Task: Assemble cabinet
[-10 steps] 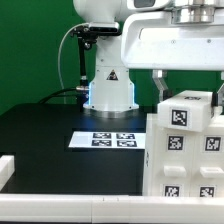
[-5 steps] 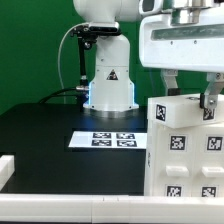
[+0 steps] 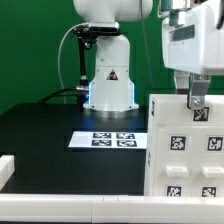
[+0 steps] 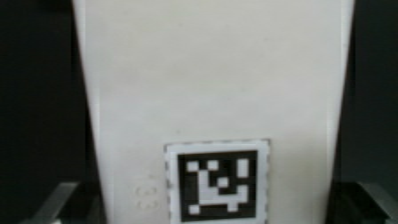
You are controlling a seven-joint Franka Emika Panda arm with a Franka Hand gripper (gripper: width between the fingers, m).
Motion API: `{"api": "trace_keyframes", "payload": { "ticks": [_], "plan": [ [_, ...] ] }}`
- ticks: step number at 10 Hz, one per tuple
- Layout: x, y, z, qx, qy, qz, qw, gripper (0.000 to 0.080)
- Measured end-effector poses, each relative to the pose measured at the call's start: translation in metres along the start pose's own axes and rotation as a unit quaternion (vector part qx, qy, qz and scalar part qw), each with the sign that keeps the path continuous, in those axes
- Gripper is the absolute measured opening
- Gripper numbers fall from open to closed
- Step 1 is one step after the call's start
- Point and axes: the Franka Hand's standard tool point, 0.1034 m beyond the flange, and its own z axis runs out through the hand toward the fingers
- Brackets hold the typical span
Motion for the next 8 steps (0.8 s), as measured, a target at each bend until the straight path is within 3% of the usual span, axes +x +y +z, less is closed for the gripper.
{"api": "trace_keyframes", "payload": {
  "ticks": [3, 5, 8],
  "plan": [
    [-0.001, -0.001, -0.001, -0.005, 0.001, 0.017, 1.0, 0.0555],
    [-0.004, 0.0, -0.006, -0.016, -0.001, -0.015, 1.0, 0.0743],
    [-0.012, -0.01, -0.048, 0.006, -0.024, -0.037, 0.999, 0.0796]
  ]
}}
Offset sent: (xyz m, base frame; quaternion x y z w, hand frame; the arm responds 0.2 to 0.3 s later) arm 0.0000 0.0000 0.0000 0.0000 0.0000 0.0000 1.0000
